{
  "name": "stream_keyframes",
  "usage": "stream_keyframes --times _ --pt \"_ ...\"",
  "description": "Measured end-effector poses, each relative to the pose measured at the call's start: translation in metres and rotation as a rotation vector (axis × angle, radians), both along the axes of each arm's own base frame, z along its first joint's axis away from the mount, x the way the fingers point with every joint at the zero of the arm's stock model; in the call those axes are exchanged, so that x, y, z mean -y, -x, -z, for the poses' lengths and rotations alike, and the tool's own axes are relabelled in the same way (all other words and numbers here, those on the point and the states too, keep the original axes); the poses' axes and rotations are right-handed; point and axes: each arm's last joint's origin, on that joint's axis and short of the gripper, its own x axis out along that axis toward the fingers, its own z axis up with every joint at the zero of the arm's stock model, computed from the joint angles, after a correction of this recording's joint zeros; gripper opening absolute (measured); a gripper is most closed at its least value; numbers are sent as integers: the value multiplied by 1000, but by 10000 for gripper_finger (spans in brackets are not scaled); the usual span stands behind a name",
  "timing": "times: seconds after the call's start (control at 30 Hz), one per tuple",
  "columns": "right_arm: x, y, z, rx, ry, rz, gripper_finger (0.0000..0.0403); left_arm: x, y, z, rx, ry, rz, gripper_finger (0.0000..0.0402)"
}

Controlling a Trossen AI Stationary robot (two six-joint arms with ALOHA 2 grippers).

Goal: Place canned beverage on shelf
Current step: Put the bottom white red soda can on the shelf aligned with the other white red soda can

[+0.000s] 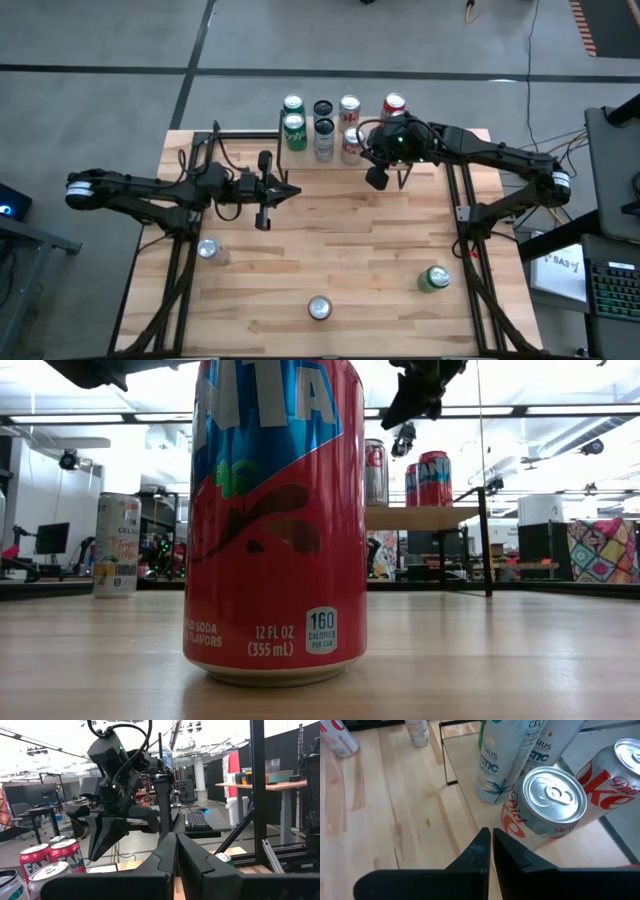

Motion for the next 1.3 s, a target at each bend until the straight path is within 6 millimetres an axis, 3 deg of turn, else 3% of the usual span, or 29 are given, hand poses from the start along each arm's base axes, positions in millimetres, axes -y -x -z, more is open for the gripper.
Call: stream_keyframes --times 0.23,0.63,1.3 --pt "2 -4 5 -50 60 -47 9 0 0 0 0 0 0 0" --pt "10 -20 23 -126 104 44 9 0 0 1 -7 -7 -3 0" --pt "11 -21 24 -134 113 48 9 0 0 1 -8 -7 -2 0"
